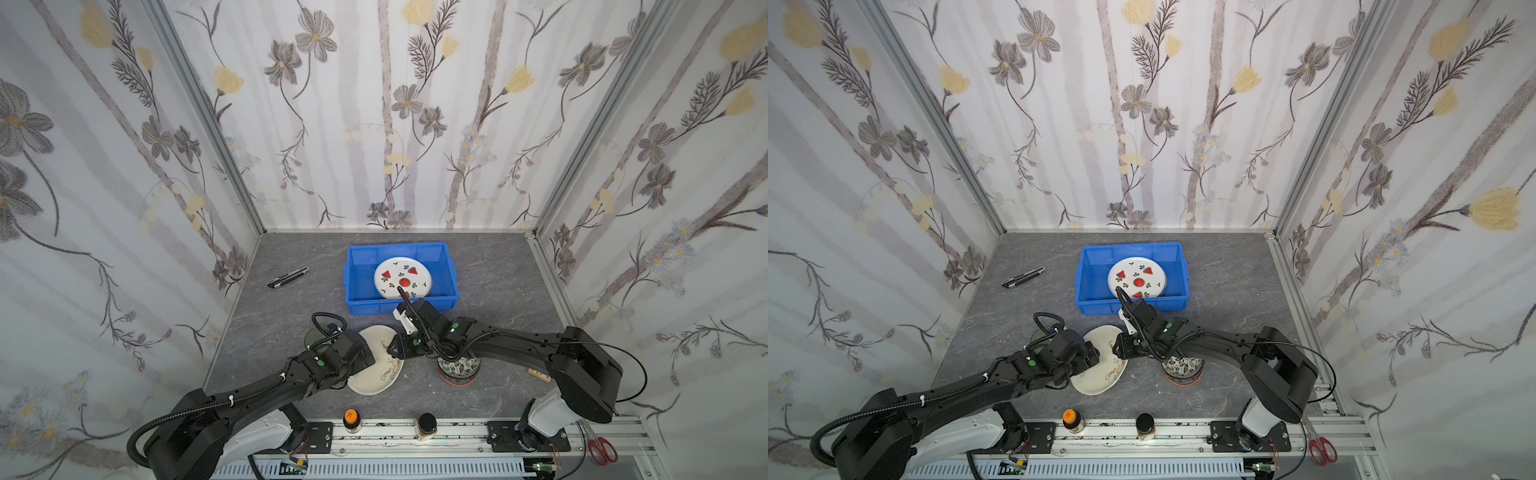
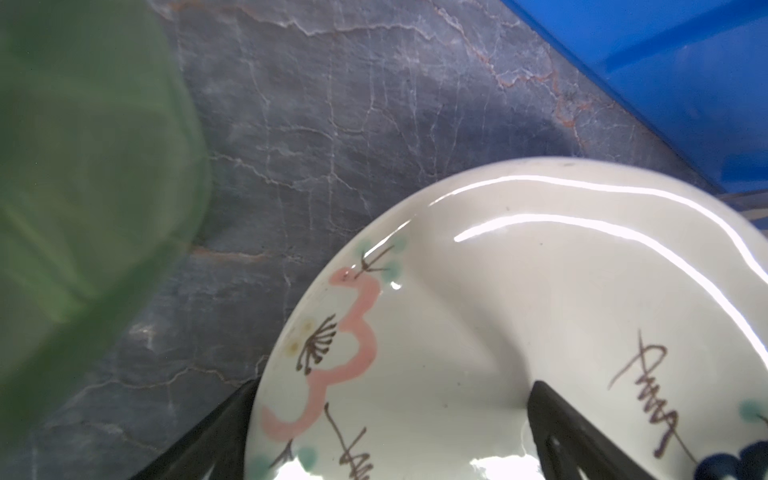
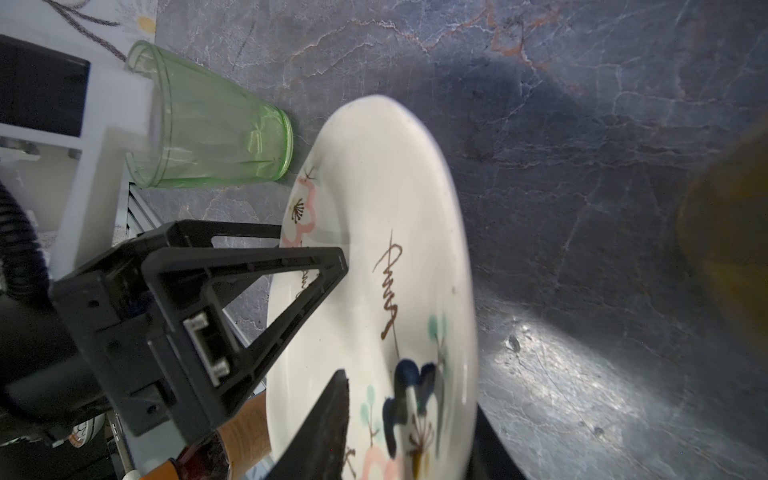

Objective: Place the mixed dishes into the plastic bin
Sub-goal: 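Tilt the cream plate upright with the right gripper while the left grips its edge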

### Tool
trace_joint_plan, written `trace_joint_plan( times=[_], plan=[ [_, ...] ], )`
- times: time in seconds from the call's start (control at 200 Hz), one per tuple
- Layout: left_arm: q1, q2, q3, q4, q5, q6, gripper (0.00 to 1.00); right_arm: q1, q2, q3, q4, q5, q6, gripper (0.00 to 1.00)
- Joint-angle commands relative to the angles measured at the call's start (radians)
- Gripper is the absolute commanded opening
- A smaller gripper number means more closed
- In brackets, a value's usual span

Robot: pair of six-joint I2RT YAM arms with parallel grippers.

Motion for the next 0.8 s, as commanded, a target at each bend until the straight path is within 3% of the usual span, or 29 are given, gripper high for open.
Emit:
trace_joint_plan(
  times=[0.0,0.445,0.665,0.799],
  plan=[
    [-0.003,-0.012,0.000,0.151,0.037,-0.006,1.00,0.003,-0.014,-0.005,0.118,-0.106,0.011,0.36],
    [-0.003,-0.046,-0.024,0.150,0.036,-0.012,1.00,-0.017,-0.034,-0.030,0.093,-0.061,0.034,0.15],
    [-0.003,-0.076,-0.036,0.150,0.034,-0.014,1.00,-0.028,-0.048,-0.040,0.094,-0.056,0.040,0.00],
    [-0.002,-0.119,-0.044,0.149,0.036,0.001,1.00,-0.037,-0.065,-0.050,0.091,-0.053,0.045,0.00]
  ],
)
